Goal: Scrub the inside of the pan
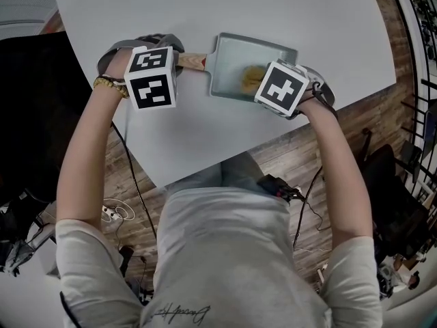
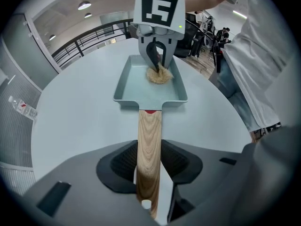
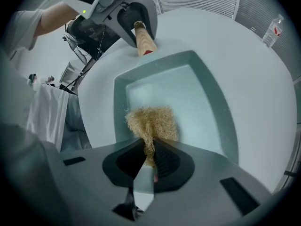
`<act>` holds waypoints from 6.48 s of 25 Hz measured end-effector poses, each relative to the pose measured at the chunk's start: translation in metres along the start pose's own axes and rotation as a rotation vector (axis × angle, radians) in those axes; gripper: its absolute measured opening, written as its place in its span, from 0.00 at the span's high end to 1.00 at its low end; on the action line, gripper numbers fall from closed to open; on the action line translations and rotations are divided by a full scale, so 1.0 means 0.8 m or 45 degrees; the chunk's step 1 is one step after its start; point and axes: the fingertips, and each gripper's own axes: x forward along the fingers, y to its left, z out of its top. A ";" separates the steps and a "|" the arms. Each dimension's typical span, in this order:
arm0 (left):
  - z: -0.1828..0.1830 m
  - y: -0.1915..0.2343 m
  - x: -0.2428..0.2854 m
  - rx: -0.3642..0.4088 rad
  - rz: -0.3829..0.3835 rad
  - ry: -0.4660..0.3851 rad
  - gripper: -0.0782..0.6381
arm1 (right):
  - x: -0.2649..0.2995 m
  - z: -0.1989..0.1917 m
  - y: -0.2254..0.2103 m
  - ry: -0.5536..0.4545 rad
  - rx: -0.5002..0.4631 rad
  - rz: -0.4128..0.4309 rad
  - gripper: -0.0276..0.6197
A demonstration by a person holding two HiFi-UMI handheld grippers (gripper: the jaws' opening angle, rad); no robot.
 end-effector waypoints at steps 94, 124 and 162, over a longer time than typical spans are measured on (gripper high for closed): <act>-0.001 -0.003 0.013 0.000 -0.025 -0.007 0.66 | 0.016 -0.028 -0.001 -0.047 0.003 -0.123 0.87; 0.029 -0.011 -0.062 -0.427 0.278 -0.268 0.88 | -0.040 -0.026 0.007 -0.498 0.259 -0.202 0.87; 0.132 -0.082 -0.195 -1.225 0.657 -0.966 0.88 | -0.176 -0.008 0.106 -1.269 0.584 -0.279 0.87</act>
